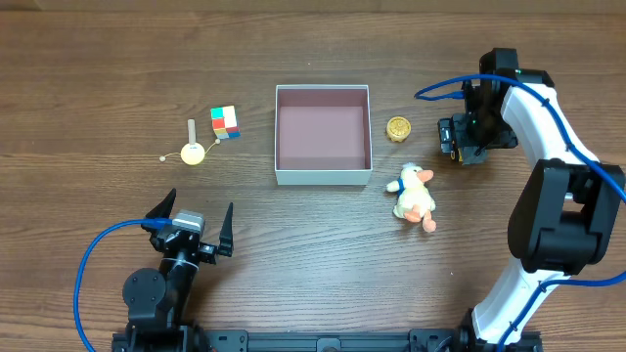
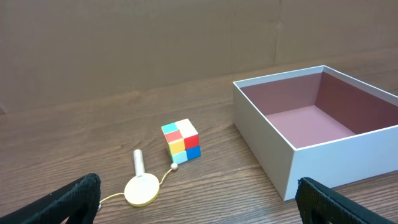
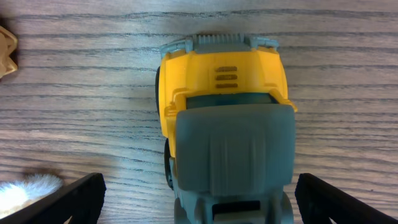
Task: Pack container
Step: 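Lift the truck with the right gripper and lower it into the box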
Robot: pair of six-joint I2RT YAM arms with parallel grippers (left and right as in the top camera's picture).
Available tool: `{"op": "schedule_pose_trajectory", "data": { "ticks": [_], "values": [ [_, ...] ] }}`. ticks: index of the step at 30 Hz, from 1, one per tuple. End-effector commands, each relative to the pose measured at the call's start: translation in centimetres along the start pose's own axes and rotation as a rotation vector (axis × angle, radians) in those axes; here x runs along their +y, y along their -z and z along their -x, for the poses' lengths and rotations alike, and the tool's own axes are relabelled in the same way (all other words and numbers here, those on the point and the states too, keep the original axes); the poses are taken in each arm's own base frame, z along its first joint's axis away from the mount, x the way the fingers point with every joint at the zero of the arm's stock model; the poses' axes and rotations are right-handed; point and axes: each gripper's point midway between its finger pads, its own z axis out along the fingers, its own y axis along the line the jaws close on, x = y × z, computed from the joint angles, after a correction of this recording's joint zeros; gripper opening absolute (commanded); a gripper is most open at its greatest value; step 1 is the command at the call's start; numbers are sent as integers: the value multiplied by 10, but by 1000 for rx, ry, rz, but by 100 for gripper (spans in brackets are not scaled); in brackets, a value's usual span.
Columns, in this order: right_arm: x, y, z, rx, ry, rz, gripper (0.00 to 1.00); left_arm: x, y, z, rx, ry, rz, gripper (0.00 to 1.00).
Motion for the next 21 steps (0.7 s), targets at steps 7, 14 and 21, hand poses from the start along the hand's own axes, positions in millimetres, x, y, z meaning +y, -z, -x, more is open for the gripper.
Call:
{"op": "schedule_pose_trajectory", "data": {
  "ticks": [7,14,21],
  "values": [
    [-14,3,0,-13,-48,-10,88,0,0,0,-6,-20,-2,100],
    [-15,3,1,-18,-53,-4,81,0,0,0,-6,-20,-2,100],
    [-15,3,1,-20,-52,-4,66,0,0,0,-6,-20,-2,100]
  ]
}}
